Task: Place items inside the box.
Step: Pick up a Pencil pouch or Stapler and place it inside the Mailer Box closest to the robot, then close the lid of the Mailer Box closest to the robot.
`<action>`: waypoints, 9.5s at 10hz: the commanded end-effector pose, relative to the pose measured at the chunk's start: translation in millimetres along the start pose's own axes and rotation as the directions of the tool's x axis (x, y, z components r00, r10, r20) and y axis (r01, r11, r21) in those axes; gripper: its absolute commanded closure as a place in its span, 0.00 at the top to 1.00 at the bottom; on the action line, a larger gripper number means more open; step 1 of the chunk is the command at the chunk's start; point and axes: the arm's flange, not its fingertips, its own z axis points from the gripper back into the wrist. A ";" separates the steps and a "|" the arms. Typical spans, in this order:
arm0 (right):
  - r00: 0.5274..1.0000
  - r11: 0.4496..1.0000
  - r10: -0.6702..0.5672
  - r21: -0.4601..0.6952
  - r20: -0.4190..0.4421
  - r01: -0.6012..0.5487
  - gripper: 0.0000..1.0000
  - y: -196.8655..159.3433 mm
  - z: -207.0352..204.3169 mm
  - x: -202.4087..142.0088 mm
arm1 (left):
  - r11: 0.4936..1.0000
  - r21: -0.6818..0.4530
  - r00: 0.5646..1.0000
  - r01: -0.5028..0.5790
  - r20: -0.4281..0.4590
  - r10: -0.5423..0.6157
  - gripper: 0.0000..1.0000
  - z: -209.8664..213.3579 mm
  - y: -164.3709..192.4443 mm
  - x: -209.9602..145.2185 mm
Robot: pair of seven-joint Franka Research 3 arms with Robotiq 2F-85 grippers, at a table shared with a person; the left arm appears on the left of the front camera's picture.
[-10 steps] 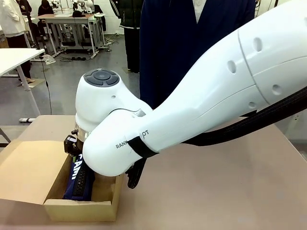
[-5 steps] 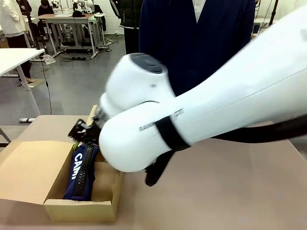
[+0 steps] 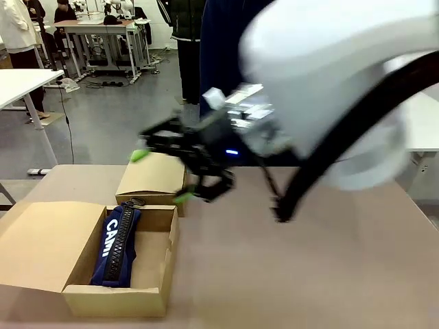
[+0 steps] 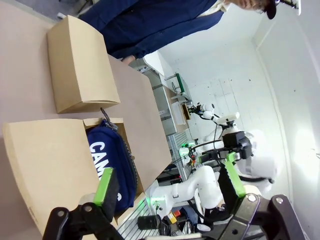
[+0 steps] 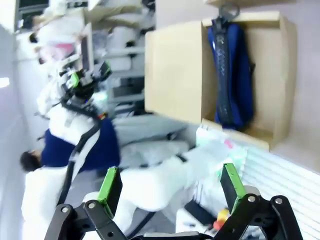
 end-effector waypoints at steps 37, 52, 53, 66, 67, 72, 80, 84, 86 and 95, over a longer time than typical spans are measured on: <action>0.976 0.897 -0.216 0.399 0.013 0.193 1.00 -284.0 329.3 64.5 | -0.079 -0.245 -0.134 0.966 -0.217 -0.967 1.00 -92.9 -34.3 -49.5; 0.976 0.897 -0.216 0.399 0.013 0.193 1.00 -284.0 329.3 64.5 | 0.211 -0.245 0.082 0.946 -0.451 -0.889 1.00 -15.0 66.9 9.9; 0.976 0.897 -0.216 0.399 0.013 0.193 1.00 -284.0 329.3 64.5 | 0.206 -0.216 0.091 0.955 -0.446 -0.891 1.00 -3.6 75.1 14.0; 0.976 0.897 -0.216 0.399 0.013 0.193 1.00 -284.0 329.3 64.5 | 0.314 -0.309 0.140 0.897 -0.476 -0.868 1.00 -38.4 143.8 7.8; 0.976 0.897 -0.216 0.399 0.013 0.193 1.00 -284.0 329.3 64.5 | 0.310 -0.316 0.136 0.897 -0.471 -0.872 1.00 -37.7 144.3 7.0; 0.976 0.897 -0.216 0.399 0.013 0.193 1.00 -284.0 329.3 64.5 | 0.210 -0.356 0.023 0.911 -0.464 -0.886 1.00 -2.8 158.4 18.3; 0.976 0.897 -0.216 0.399 0.013 0.193 1.00 -284.0 329.3 64.5 | 0.259 -0.384 0.103 0.886 -0.382 -0.918 1.00 -15.2 183.1 23.3; 0.976 0.897 -0.216 0.399 0.013 0.193 1.00 -284.0 329.3 64.5 | 0.263 -0.405 0.168 0.876 -0.254 -0.952 1.00 -28.4 178.7 19.2; 0.976 0.897 -0.216 0.399 0.013 0.193 1.00 -284.0 329.3 64.5 | 0.261 -0.425 0.216 0.867 -0.151 -0.965 1.00 -30.1 176.2 18.4; 0.976 0.897 -0.216 0.399 0.013 0.193 1.00 -284.0 329.3 64.5 | 0.172 -0.369 0.193 0.913 0.020 -0.981 1.00 -80.0 72.2 -33.7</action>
